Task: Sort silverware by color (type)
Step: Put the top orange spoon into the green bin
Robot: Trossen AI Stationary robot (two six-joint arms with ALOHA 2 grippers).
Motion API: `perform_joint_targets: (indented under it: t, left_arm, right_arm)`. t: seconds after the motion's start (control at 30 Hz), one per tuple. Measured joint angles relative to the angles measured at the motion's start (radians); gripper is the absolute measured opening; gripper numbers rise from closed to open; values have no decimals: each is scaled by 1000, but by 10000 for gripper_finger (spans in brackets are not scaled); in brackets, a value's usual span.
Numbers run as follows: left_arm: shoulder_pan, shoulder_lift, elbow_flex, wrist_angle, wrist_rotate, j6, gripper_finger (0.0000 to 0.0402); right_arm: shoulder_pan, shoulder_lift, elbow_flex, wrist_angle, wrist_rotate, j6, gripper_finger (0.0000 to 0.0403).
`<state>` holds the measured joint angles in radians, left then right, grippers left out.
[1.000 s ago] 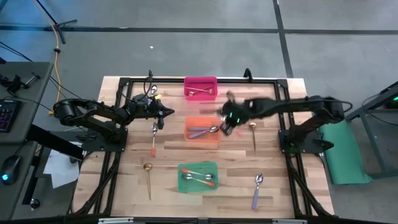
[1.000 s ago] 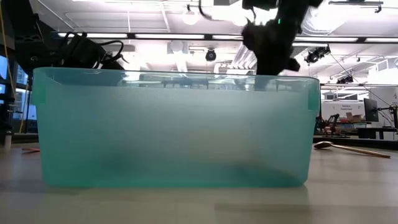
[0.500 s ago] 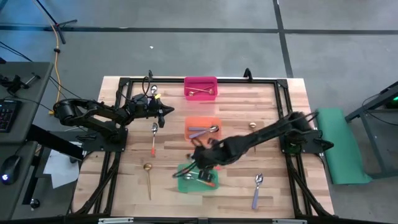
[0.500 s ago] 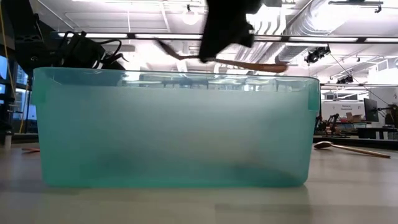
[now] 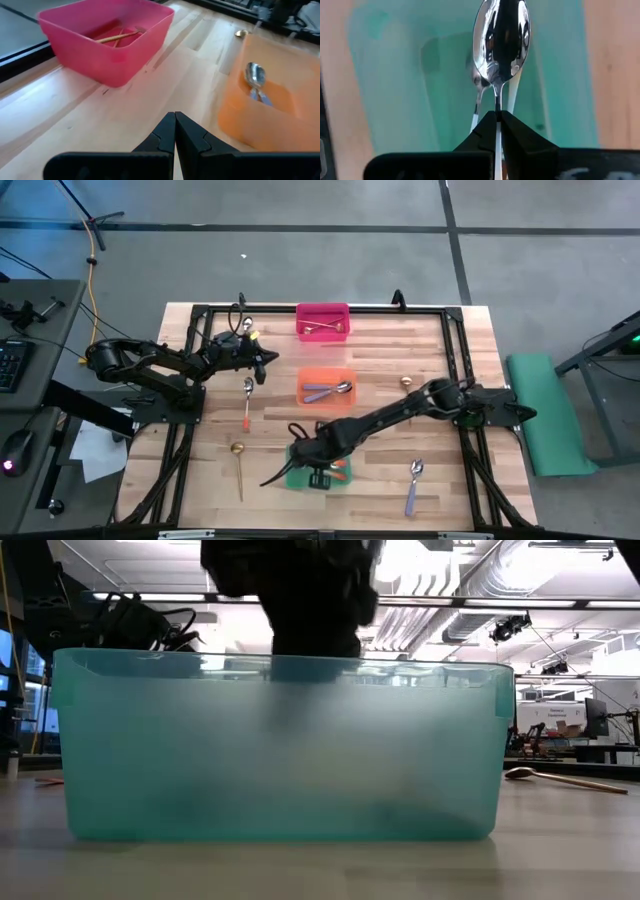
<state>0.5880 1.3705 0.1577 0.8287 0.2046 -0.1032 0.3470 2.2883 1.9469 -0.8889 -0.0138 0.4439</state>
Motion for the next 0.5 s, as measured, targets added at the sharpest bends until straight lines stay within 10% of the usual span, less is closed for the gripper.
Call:
perform_joint_targets:
  t: [0.5]
  left_arm:
    - [22, 0, 37, -78, -5, -53, 0]
  right_arm:
    - [-15, 14, 19, -13, -21, -88, 0]
